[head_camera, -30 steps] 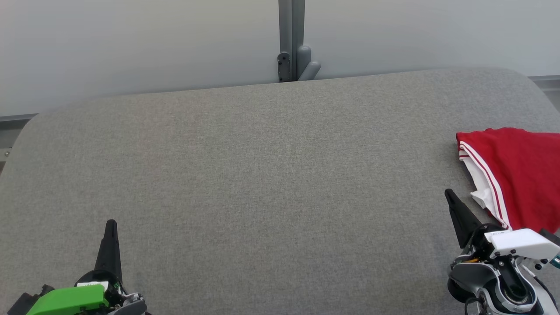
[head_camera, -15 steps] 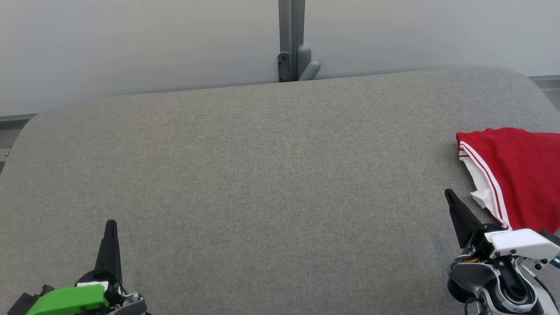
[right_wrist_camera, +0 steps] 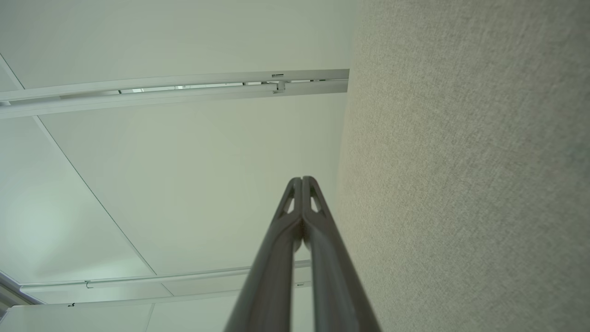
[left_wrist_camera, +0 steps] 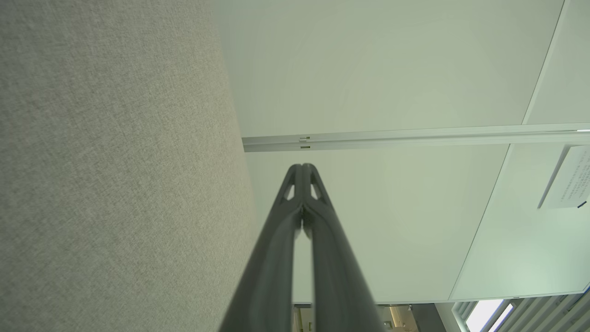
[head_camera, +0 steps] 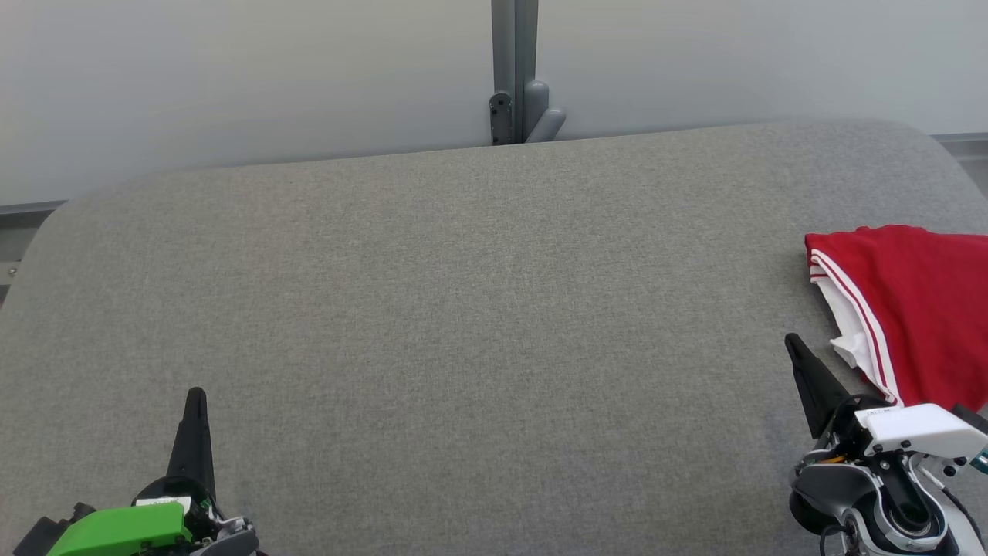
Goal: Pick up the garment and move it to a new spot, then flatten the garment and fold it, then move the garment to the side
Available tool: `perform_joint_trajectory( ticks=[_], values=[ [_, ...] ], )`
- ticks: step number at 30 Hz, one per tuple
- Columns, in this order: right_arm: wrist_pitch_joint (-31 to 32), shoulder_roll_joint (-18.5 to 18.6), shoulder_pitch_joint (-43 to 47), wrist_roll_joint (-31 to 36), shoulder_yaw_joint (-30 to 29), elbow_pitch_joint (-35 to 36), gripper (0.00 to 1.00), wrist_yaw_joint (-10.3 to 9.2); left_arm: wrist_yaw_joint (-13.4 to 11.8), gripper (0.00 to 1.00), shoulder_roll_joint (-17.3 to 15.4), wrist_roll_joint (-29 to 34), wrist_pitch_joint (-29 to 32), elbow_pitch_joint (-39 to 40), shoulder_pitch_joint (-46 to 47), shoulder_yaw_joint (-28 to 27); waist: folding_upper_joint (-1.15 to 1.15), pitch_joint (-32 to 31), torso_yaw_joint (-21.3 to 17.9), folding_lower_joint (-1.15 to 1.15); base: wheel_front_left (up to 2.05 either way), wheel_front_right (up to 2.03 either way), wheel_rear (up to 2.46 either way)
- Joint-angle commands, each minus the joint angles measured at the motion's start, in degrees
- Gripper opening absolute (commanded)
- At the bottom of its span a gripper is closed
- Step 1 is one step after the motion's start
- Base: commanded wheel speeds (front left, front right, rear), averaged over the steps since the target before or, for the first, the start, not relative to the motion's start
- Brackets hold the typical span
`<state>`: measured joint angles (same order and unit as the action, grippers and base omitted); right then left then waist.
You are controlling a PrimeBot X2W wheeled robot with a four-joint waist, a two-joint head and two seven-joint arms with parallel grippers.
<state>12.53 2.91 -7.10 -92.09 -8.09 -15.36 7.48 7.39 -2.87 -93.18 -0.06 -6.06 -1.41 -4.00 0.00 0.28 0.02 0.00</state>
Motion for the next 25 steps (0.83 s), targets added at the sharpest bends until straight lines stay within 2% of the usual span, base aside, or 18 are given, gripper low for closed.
perform_joint_trajectory(
  ticks=[1, 25],
  values=[
    [0.26, -0.01, -0.38, 0.03, -0.16, -0.04, 0.00, 0.02, 0.31, 0.00, 0.05, -0.02, 0.21, -0.09, -0.62, -0.26, 0.00, 0.00, 0.00, 0.00, 0.00, 0.00, 0.00],
    [0.28, -0.03, -0.39, 0.07, -0.18, -0.05, 0.00, 0.02, 0.31, 0.00, 0.07, 0.01, 0.23, -0.09, -0.62, -0.28, 0.00, 0.00, 0.00, 0.00, 0.00, 0.00, 0.00]
  ],
)
